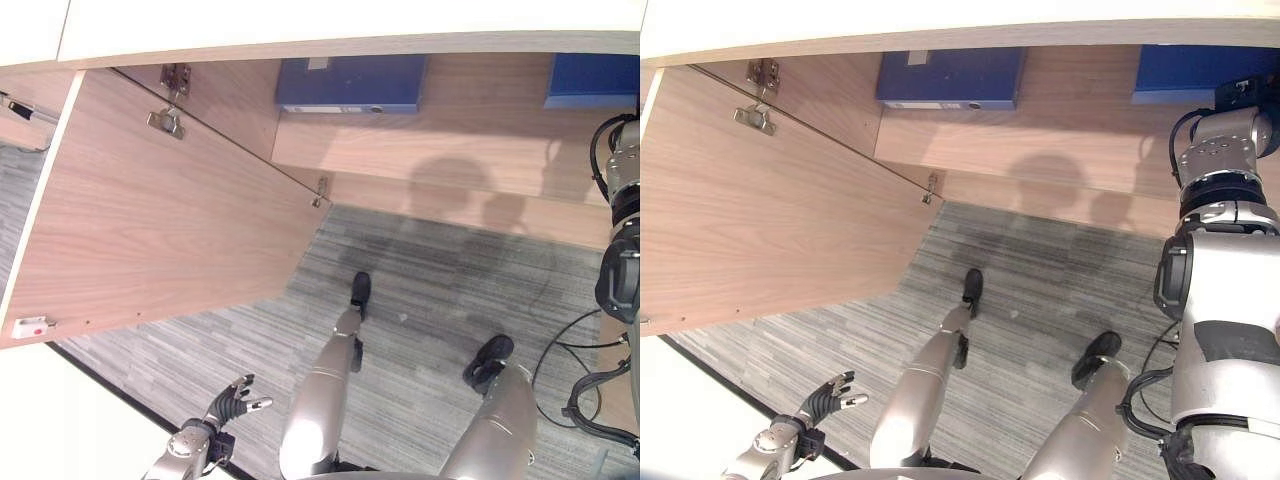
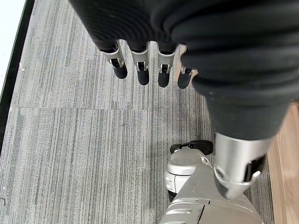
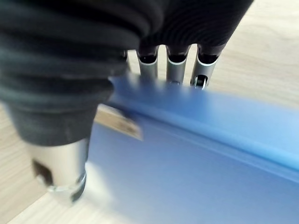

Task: Put the empty folder in the office cabinet

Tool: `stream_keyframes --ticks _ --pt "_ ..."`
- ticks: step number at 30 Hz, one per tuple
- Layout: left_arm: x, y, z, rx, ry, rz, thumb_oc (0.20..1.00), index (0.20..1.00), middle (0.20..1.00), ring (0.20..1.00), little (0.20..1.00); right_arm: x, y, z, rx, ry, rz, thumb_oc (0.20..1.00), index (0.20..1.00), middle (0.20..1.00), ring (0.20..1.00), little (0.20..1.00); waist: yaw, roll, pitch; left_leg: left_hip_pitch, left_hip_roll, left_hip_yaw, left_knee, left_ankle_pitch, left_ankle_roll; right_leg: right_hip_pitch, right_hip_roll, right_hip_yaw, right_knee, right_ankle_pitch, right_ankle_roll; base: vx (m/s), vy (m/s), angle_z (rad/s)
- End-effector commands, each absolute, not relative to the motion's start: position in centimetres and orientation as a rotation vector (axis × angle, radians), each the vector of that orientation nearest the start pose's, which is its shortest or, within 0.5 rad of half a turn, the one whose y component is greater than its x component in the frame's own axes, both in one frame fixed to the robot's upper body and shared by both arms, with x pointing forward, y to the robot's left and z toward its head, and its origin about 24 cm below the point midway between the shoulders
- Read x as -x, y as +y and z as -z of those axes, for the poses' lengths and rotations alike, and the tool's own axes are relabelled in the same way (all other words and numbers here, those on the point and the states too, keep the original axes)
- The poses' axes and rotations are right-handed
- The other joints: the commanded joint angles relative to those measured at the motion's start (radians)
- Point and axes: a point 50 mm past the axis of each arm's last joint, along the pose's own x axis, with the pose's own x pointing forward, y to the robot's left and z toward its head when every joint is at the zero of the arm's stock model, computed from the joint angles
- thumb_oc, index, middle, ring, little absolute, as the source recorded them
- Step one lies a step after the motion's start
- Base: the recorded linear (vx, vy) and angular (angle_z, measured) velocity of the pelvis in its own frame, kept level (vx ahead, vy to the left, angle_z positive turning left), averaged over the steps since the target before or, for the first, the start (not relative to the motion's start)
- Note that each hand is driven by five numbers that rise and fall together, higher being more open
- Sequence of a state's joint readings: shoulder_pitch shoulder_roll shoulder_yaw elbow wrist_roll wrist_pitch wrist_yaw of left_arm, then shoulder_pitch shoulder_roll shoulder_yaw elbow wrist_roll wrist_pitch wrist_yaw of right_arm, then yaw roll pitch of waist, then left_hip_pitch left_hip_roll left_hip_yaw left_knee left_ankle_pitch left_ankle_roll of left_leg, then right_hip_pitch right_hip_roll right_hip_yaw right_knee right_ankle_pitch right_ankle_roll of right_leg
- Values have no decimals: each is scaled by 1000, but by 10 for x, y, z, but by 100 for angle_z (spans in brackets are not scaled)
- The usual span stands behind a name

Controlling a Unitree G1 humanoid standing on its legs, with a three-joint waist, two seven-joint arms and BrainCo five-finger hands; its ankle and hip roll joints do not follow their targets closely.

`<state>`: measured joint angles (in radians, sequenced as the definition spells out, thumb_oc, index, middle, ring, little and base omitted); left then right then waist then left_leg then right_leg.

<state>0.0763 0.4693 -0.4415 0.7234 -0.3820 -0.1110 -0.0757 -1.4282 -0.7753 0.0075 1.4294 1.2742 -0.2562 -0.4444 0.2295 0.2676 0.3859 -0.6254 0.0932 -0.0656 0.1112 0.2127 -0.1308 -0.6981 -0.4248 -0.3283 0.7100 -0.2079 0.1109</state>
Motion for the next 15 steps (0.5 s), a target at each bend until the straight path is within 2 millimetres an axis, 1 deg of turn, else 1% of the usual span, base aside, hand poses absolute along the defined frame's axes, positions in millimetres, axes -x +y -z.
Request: stream_keyframes --ticks 1,2,4,6,10,15 --pt "-160 238 111 -272 812 146 1000 1000 1000 1000 1000 -336 -387 -326 -940 -468 971 1000 1000 1000 1000 1000 22 -28 12 35 45 17 107 -247 -56 93 65 53 -154 -38 86 0 0 0" --pt "-160 238 111 -272 812 146 1000 1000 1000 1000 1000 -336 -387 -326 -940 -469 971 1000 1000 1000 1000 1000 22 -27 12 35 44 17 107 -246 -56 93 65 53 -154 -38 86 0 0 0" --pt "-165 235 110 -311 800 156 1000 1000 1000 1000 1000 -336 -387 -318 -936 -405 1019 1000 1000 1000 1000 1000 16 -35 14 36 45 13 99 -244 -54 92 69 52 -156 -38 84 18 -38 0" --pt "-169 234 111 -322 797 147 1000 1000 1000 1000 1000 -340 -381 -321 -939 -395 1017 1000 1000 1000 1000 1000 14 -38 14 36 45 12 98 -243 -53 89 70 52 -154 -39 82 0 0 0" --pt "-176 229 111 -313 791 131 1000 1000 1000 1000 1000 -348 -371 -318 -903 -341 1003 1000 1000 1000 1000 1000 7 -46 15 35 43 11 99 -244 -52 89 74 54 -151 -42 78 5 -6 2" --pt "-184 223 109 -303 773 127 1000 1000 1000 1000 1000 -356 -362 -306 -899 -277 997 1000 1000 1000 1000 1000 3 -48 20 37 41 9 98 -245 -50 91 75 54 -148 -43 76 3 -5 1"
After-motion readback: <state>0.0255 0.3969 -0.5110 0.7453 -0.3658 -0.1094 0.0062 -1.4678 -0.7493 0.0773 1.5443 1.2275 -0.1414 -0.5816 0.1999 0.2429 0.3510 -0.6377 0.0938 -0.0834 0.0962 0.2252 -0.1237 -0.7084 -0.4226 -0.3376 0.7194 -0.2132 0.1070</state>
